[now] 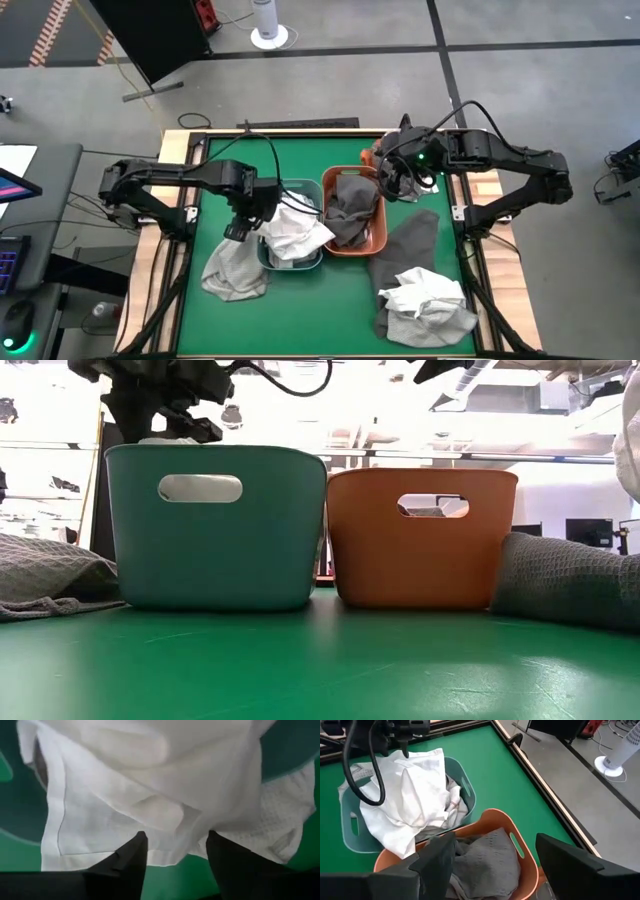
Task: Sort towels by color in basket
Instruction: Put the white towel into the green bin
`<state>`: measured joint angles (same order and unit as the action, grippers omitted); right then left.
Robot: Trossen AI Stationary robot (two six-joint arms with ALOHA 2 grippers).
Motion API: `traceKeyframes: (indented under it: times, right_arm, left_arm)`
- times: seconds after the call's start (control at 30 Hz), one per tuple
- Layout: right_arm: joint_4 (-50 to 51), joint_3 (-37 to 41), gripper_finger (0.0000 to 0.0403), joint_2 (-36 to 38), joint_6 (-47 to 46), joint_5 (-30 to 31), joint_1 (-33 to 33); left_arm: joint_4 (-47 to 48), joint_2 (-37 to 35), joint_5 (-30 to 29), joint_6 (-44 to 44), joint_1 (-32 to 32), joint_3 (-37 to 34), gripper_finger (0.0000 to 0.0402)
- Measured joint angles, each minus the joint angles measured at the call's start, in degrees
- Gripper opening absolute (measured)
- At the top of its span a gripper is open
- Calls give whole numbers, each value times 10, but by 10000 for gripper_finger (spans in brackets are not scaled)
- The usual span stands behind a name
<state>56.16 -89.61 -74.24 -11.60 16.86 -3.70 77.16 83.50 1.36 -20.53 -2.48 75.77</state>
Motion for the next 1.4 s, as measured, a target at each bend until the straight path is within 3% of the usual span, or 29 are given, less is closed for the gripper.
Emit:
traceKeyframes:
  times: [0.3,0.43,0.63,0.73,0.9,1.4]
  right_arm:
    - [0,0,306,0,10,2,0]
    - [0,0,306,0,15,5,-2]
    - [-1,0,306,0,1,7,-2]
    - [-2,0,306,0,-8,7,-1]
    - [-9,0,306,0,-20,7,0]
    - [-28,0,306,0,-25,14,18]
  left_arm:
    - [15,0,63,-16,0,0,12]
    - [17,0,69,14,-8,15,3]
    - [-8,0,151,68,-40,69,1]
    - [-60,-1,192,108,-53,80,1]
    - [-186,-1,196,157,-56,56,1]
    - [-420,0,45,265,-41,-163,1]
